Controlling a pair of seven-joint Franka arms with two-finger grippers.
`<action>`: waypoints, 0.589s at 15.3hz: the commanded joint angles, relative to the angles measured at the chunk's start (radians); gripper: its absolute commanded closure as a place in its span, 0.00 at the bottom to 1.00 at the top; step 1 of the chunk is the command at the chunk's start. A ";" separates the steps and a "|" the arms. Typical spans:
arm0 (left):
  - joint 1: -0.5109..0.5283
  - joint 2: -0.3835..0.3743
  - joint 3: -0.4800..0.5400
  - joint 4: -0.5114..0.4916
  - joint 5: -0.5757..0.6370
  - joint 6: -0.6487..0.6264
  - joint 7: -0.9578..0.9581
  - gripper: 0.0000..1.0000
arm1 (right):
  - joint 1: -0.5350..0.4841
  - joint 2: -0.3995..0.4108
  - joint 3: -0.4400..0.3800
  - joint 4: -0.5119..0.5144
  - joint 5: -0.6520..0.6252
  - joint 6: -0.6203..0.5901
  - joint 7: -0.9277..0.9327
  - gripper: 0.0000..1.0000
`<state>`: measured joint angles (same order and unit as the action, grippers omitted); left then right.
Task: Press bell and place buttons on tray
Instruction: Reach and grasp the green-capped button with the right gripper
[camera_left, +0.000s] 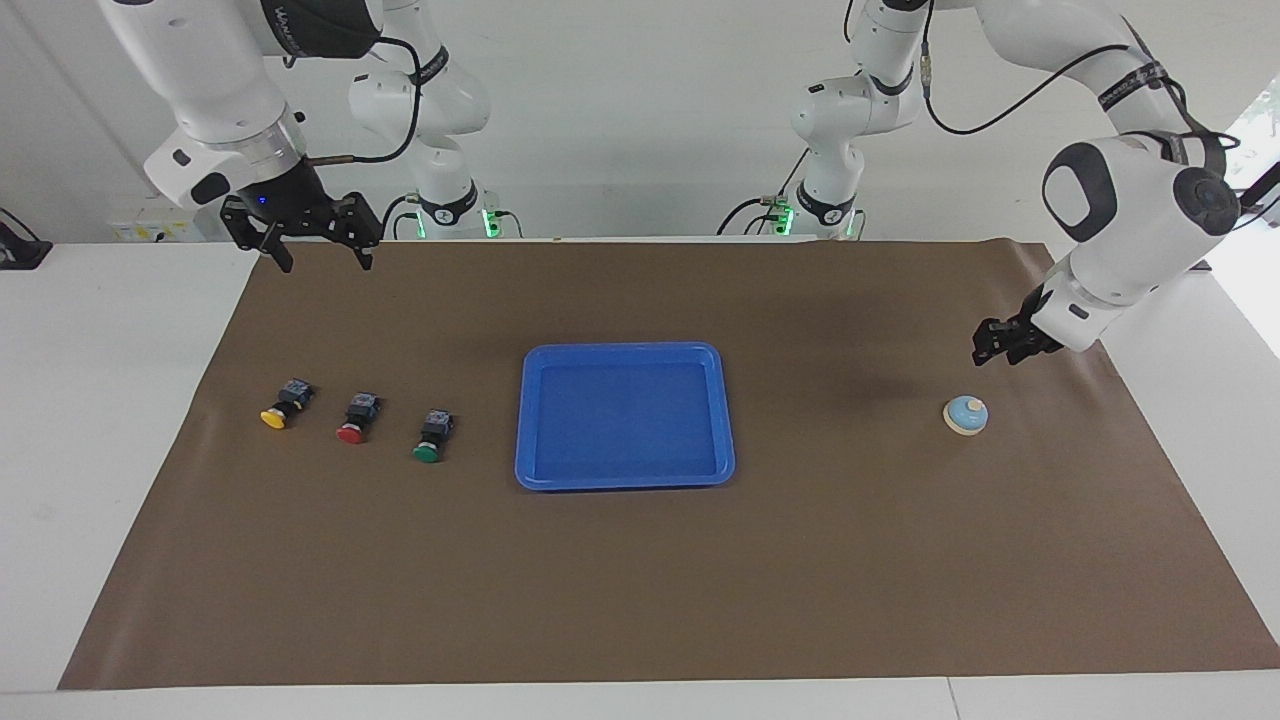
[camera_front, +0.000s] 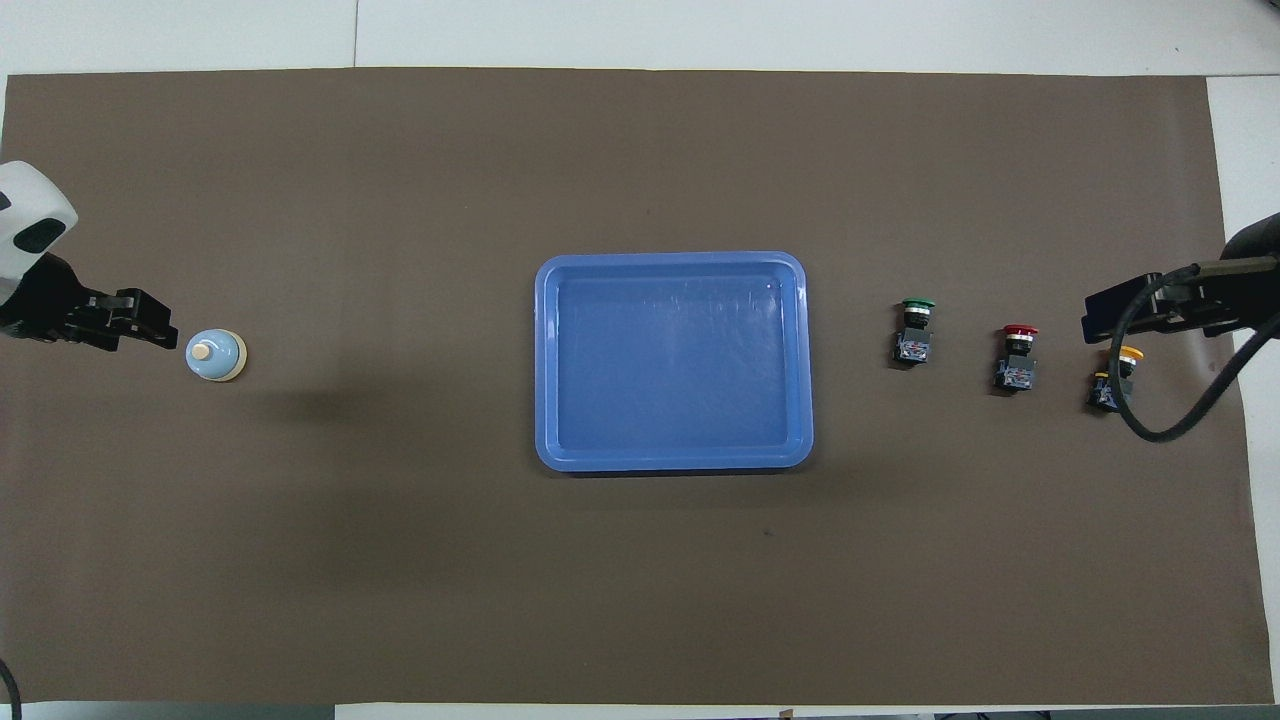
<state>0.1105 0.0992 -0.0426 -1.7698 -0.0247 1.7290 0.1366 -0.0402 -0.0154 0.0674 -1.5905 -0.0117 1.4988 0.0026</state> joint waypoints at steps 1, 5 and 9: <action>-0.043 -0.090 0.006 -0.002 -0.001 -0.104 -0.009 0.00 | -0.001 -0.056 0.009 -0.124 0.016 0.108 0.011 0.00; -0.046 -0.119 0.004 0.001 -0.003 -0.154 -0.009 0.00 | 0.000 -0.063 0.028 -0.343 0.015 0.390 0.082 0.00; -0.042 -0.099 0.006 0.053 -0.009 -0.158 -0.011 0.00 | 0.040 0.086 0.028 -0.379 0.016 0.552 0.183 0.00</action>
<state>0.0700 -0.0182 -0.0428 -1.7553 -0.0247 1.5829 0.1327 -0.0274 0.0110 0.0936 -1.9559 -0.0092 1.9880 0.1297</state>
